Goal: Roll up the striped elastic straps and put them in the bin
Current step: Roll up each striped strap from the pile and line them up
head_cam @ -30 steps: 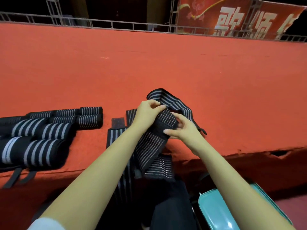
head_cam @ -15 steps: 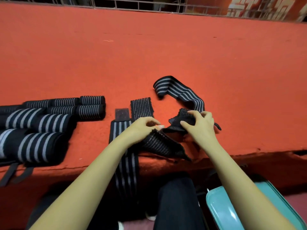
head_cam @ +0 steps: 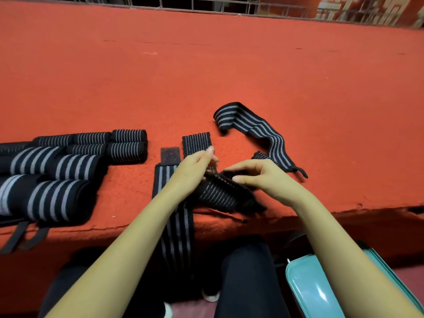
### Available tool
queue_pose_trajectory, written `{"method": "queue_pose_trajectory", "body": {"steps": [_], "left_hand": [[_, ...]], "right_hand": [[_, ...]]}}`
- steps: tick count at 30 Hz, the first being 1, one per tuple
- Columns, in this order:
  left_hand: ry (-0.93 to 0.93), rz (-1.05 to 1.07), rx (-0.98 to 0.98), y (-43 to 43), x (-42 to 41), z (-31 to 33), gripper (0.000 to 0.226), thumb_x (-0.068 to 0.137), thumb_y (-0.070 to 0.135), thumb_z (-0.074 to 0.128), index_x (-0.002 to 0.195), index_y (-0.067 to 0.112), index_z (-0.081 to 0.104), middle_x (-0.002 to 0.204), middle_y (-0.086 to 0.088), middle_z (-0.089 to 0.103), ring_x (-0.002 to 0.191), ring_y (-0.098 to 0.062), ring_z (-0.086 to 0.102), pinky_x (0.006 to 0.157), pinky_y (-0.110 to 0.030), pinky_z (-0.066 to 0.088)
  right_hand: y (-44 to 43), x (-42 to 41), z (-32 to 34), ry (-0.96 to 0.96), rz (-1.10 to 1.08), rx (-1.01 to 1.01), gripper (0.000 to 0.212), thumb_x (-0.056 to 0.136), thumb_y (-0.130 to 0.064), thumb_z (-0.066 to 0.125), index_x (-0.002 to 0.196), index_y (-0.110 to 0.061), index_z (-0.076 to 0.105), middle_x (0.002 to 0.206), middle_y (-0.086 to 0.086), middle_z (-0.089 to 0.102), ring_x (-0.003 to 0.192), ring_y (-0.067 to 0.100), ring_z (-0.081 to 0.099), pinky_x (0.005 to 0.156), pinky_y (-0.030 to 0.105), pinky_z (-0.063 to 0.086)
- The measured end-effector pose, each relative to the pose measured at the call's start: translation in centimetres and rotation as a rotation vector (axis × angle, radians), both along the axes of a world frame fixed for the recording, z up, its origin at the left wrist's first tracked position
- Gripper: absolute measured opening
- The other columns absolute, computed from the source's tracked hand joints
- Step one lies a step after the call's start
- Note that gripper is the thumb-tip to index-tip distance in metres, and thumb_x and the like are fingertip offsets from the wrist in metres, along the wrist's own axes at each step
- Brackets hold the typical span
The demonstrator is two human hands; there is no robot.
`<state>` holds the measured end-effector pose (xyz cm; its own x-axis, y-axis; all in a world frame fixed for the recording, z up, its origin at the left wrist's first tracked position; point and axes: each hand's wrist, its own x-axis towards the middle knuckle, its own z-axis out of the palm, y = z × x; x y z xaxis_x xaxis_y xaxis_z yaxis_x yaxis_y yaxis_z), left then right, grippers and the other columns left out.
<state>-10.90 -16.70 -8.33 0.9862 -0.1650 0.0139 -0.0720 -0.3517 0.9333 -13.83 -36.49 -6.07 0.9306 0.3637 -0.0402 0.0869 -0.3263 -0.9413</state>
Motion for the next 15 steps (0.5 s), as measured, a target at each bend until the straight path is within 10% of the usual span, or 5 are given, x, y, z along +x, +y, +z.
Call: {"method": "queue_pose_trajectory", "body": {"steps": [6, 15], "left_hand": [[-0.189, -0.155, 0.022, 0.3, -1.9, 0.7, 0.013, 0.084, 0.030, 0.072, 0.092, 0.038, 0.067, 0.099, 0.015, 0.067, 0.090, 0.005, 0.060, 0.079, -0.008, 0.043], [-0.264, 0.202, 0.128, 1.0, 1.6, 1.4, 0.008, 0.087, 0.018, 0.068, 0.085, 0.012, 0.063, 0.073, 0.010, 0.059, 0.067, -0.003, 0.052, 0.061, -0.012, 0.037]], "right_hand": [[0.2, 0.8, -0.3, -0.084, -0.241, 0.134, 0.010, 0.087, -0.008, 0.066, 0.085, -0.015, 0.074, 0.076, -0.009, 0.073, 0.076, 0.000, 0.066, 0.071, 0.013, 0.048], [-2.3, 2.1, 0.1, -0.287, -0.576, 0.202, 0.023, 0.089, -0.009, 0.064, 0.068, -0.017, 0.063, 0.067, -0.009, 0.060, 0.066, -0.001, 0.054, 0.068, 0.017, 0.042]]}}
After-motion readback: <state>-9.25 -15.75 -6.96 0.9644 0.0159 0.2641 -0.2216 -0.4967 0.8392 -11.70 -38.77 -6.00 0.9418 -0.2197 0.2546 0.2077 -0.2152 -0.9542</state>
